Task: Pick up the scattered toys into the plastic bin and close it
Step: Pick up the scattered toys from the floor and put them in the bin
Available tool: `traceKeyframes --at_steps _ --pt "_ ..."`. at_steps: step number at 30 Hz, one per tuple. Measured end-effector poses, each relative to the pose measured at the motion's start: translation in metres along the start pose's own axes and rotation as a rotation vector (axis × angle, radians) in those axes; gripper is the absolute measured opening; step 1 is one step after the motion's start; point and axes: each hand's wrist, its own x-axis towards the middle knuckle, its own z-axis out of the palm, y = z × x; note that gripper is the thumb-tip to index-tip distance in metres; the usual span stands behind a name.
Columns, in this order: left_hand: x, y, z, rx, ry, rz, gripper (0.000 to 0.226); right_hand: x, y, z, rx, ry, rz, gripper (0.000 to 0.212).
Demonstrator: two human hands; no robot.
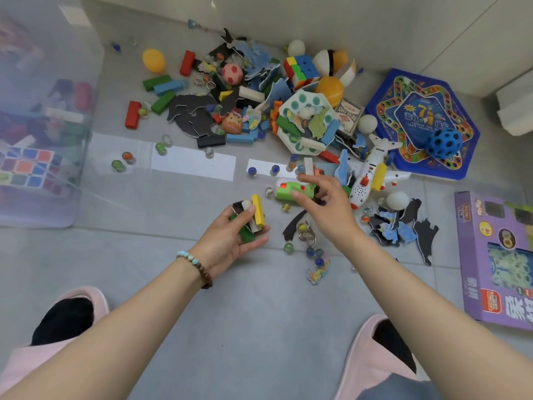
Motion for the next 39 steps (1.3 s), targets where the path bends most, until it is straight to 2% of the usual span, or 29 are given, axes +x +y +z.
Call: traceKeyframes --at_steps 7,15,17,20,21,24,28,31,36,39 --pt "0.001 0.005 0.003 0.009 0.004 -0.003 0.008 0.021 0.013 0.005 -0.264 -0.016 -0.035 0.046" --pt "0.001 0.013 -0.006 -0.018 0.037 0.026 0.007 0.027 0.016 0.004 -0.317 -0.077 -0.018 0.051" --pt "-0.001 0.014 -0.005 -0.024 0.061 0.038 0.007 0.025 0.012 0.002 -0.268 -0.057 -0.006 0.041" --pt "-0.010 0.026 0.002 -0.029 0.083 0.046 0.007 0.022 -0.010 -0.008 -0.112 0.041 0.015 0.010" --pt "-0.014 0.032 0.006 -0.025 0.087 0.053 0.007 0.021 -0.019 -0.012 -0.118 0.067 0.014 0.007" --pt "-0.028 0.051 0.016 0.017 0.096 0.062 0.008 0.013 -0.043 -0.016 -0.090 0.063 0.054 0.018" --pt "-0.050 0.058 0.013 0.052 0.121 0.026 0.009 -0.007 -0.035 0.004 -0.086 -0.060 0.244 0.046" --pt "-0.056 0.043 -0.005 0.083 0.117 -0.032 0.016 -0.016 -0.017 0.021 -0.095 -0.010 0.276 0.055" --pt "-0.055 0.006 -0.040 0.111 0.154 -0.131 0.020 -0.011 -0.005 0.036 -0.168 0.146 0.199 0.038" --pt "-0.058 0.001 -0.050 0.084 0.161 -0.144 0.015 -0.013 -0.006 0.037 -0.245 0.165 0.190 0.030"
